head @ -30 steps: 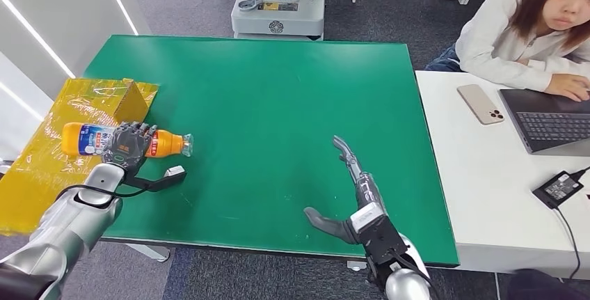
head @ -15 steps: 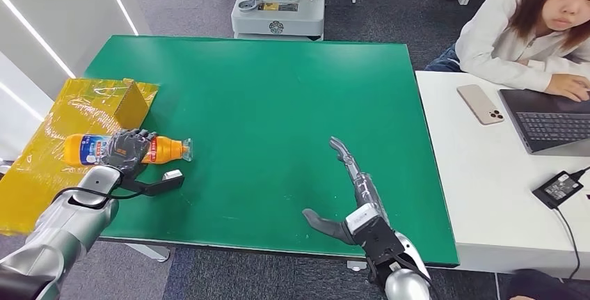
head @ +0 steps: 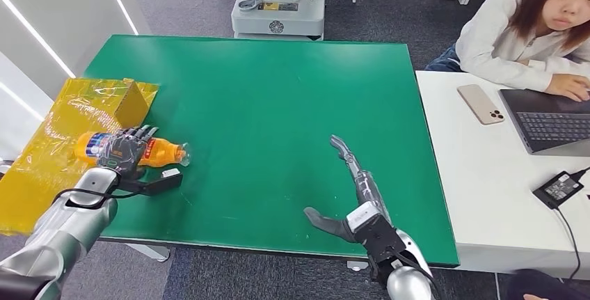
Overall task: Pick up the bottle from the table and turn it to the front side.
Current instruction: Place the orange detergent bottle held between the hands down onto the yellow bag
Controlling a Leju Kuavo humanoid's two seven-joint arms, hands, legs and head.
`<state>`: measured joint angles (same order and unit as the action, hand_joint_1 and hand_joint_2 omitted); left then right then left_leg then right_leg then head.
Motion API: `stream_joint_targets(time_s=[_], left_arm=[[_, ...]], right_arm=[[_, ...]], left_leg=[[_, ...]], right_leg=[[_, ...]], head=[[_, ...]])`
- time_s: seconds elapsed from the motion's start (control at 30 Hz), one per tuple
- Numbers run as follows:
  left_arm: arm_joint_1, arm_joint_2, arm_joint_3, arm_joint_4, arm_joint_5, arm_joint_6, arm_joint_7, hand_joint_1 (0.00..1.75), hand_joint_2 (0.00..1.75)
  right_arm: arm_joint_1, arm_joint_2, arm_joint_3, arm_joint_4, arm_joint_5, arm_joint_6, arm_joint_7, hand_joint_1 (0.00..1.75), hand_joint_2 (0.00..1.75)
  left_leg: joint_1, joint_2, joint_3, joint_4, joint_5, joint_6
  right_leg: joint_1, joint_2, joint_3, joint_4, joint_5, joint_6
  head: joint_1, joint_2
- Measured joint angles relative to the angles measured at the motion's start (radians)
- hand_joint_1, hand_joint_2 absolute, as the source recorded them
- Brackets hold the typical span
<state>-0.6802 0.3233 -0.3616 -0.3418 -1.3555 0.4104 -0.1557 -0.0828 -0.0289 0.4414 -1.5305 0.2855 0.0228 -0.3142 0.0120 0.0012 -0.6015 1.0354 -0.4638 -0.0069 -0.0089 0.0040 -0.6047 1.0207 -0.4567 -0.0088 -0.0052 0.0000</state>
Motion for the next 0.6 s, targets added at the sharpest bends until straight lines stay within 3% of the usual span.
stream_joint_targets(time_s=[0.3,0.6], left_arm=[[0.024,-0.012,0.071,0.000,0.082,0.056,-0.074,0.00,1.75],[0.083,-0.071,0.197,-0.016,0.193,0.109,-0.184,0.00,1.75]], right_arm=[[-0.005,-0.012,-0.002,0.004,-0.030,0.010,0.011,0.00,1.75],[-0.019,-0.021,-0.003,0.042,-0.049,0.017,-0.008,0.00,1.75]], left_leg=[[0.000,0.000,0.000,0.000,0.000,0.000],[0.000,0.000,0.000,0.000,0.000,0.000]], right_leg=[[0.000,0.000,0.000,0.000,0.000,0.000],[0.000,-0.001,0.000,0.000,0.000,0.000]], head=[[0.000,0.000],[0.000,0.000]])
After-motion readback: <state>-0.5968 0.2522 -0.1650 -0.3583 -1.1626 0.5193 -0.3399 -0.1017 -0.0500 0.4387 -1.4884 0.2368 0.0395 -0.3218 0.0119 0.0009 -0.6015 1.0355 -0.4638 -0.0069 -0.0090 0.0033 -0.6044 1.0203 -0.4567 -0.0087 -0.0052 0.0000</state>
